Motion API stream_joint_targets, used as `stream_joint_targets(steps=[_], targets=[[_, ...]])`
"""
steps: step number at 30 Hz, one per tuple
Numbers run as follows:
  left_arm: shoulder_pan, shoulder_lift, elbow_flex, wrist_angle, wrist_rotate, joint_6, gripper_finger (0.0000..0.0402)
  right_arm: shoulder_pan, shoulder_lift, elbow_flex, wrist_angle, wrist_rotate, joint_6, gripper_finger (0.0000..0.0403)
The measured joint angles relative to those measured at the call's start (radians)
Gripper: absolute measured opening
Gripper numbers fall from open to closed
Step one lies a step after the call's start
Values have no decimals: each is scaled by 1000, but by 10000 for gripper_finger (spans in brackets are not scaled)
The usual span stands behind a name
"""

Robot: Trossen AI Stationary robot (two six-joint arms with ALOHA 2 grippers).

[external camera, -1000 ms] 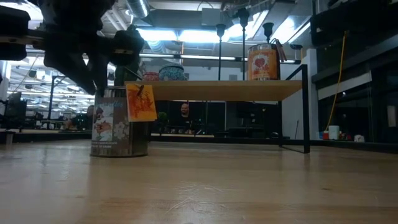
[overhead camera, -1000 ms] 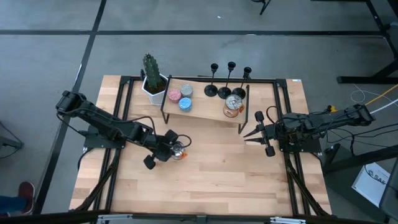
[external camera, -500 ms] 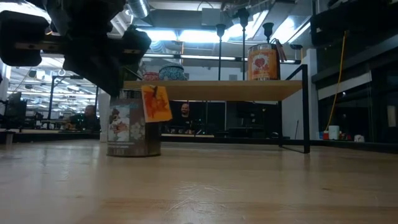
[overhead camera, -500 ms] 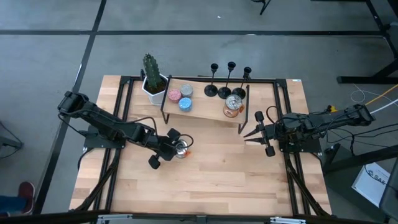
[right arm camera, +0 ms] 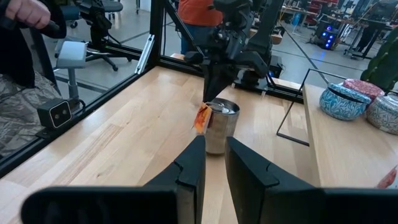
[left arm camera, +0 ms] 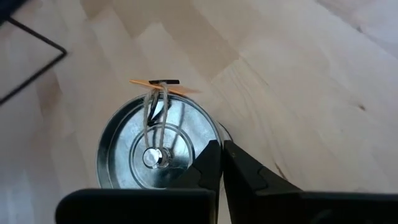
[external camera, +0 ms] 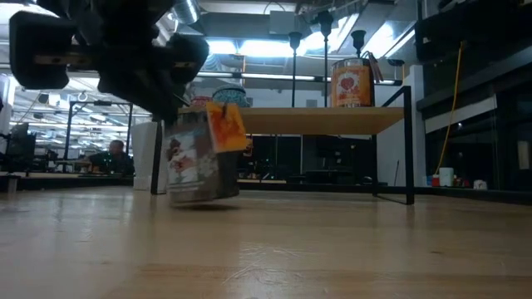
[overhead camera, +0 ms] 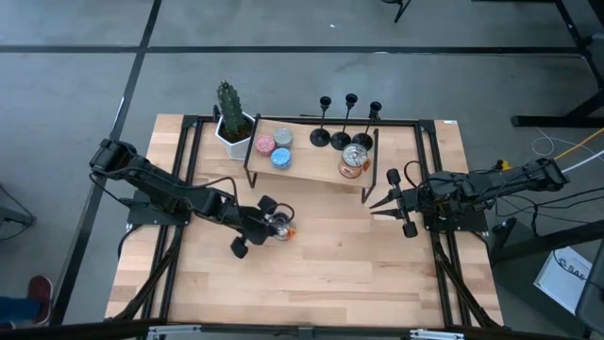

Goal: Pick & Place candle stick holders
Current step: Put the silver scented candle on the shelf

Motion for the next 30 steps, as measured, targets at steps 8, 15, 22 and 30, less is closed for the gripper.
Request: stream_joint_targets(steps=[8, 15, 22, 30], targets=[[0, 0, 34, 9, -27, -8, 2, 0, 0, 0, -2, 0, 0, 65], [0, 0, 128, -36, -26, -1, 2, 0, 0, 0, -2, 0, 0, 65], [4, 0, 247, -99, -11, 3, 2, 0, 0, 0, -2, 0, 0, 65], [69, 0, 393, -156, -19, 17, 2, 0, 0, 0, -2, 1, 0, 65]])
